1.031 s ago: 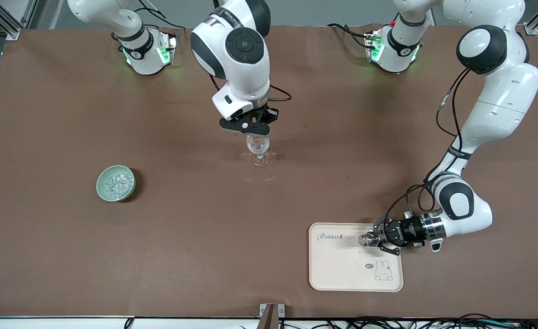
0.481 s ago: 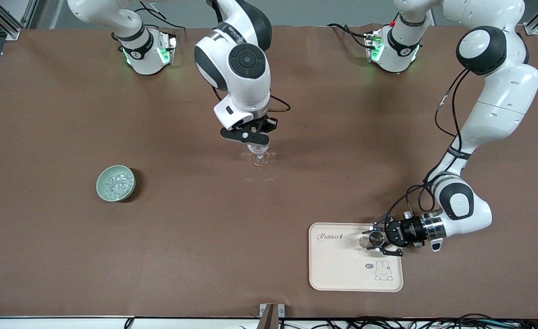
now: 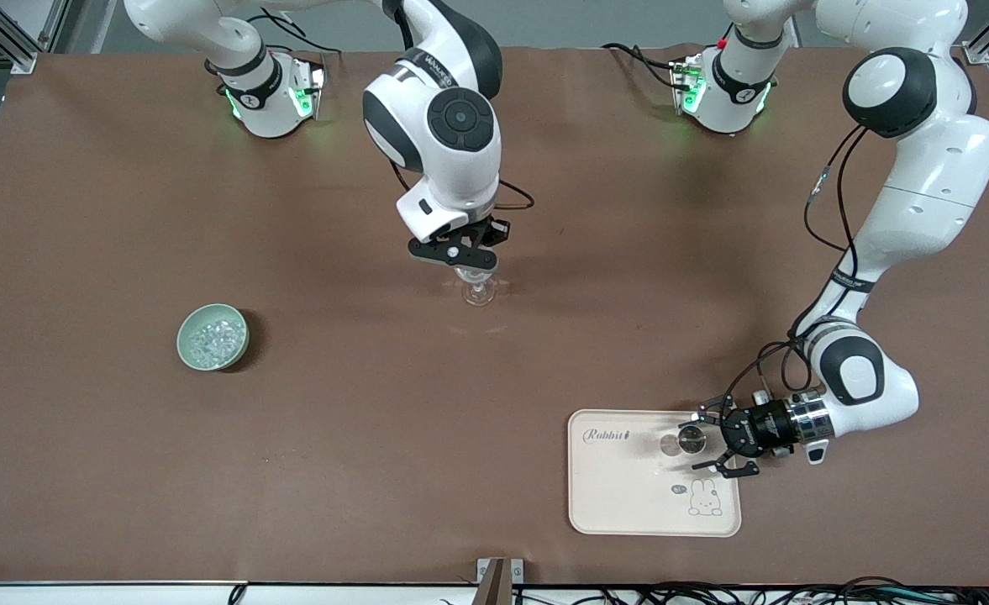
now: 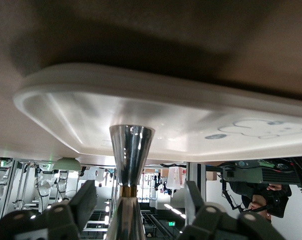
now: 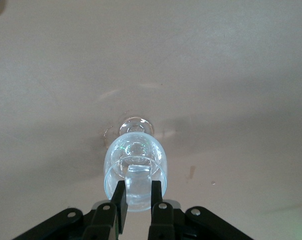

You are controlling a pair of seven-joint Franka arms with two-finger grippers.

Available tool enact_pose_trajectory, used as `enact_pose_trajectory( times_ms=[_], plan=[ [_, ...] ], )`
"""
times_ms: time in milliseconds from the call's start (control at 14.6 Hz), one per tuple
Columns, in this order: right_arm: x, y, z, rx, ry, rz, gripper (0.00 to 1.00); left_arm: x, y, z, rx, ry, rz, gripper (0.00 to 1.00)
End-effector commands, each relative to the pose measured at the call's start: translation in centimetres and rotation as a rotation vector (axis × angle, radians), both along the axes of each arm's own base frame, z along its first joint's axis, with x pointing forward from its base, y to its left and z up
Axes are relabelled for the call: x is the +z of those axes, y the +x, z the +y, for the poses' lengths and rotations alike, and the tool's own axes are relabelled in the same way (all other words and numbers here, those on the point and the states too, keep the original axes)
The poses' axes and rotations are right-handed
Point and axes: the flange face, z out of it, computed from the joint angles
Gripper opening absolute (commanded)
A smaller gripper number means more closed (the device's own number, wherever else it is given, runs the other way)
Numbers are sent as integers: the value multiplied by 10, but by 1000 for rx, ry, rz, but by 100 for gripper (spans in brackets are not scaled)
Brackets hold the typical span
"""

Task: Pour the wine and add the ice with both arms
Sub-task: 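Open the right gripper over the glass while the left gripper places the jigger, then release the jigger on the tray and raise the left gripper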

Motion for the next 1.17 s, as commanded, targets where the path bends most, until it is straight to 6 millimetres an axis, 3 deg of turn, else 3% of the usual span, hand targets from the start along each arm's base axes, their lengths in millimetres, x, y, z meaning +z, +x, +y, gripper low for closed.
enact_pose_trajectory(
  times_ms=[0, 206, 344, 618, 824, 1099],
  plan=[
    [-4, -3, -1, 4, -12, -11, 2, 31, 2, 18, -53, 44, -36, 100],
    [-4, -3, 0, 6, -13, -12, 4, 65, 3, 42, -128, 127, -58, 100],
    [-6, -3, 1, 6, -12, -13, 5, 96, 1, 59, -215, 269, -68, 100],
    [-11, -4, 3, 11, -18, -8, 10, 188, -8, 55, -450, 541, -155, 100],
    [-11, -4, 3, 9, -18, -8, 14, 282, -21, 36, -602, 736, -289, 100],
    [-11, -4, 3, 9, -18, -6, 34, 373, -52, 29, -869, 927, -471, 100]
  ],
)
